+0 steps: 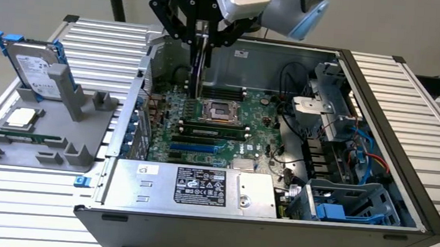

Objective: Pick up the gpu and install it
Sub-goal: 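Pick up the gpu and move the gpu toward the slot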

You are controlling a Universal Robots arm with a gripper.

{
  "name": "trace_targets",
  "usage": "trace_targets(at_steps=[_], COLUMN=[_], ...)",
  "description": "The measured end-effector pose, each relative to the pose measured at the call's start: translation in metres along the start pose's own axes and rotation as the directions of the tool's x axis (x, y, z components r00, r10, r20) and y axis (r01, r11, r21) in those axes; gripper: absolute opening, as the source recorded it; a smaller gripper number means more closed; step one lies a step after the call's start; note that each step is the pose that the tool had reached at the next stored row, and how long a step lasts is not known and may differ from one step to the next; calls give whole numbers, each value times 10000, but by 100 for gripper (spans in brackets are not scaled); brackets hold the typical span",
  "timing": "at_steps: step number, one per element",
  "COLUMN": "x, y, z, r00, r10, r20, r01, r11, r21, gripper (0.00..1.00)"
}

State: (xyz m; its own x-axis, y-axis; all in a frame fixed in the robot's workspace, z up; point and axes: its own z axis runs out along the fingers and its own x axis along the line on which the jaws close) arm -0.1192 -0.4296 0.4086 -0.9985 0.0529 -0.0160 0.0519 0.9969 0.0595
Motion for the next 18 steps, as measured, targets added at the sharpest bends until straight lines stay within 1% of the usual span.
trace_targets(at_steps=[18], x=[-184], y=[10], z=[3], r00=[10000], r10=[0], r20=[0], r01=[0], r11=[10000], r21=[0], gripper=[0])
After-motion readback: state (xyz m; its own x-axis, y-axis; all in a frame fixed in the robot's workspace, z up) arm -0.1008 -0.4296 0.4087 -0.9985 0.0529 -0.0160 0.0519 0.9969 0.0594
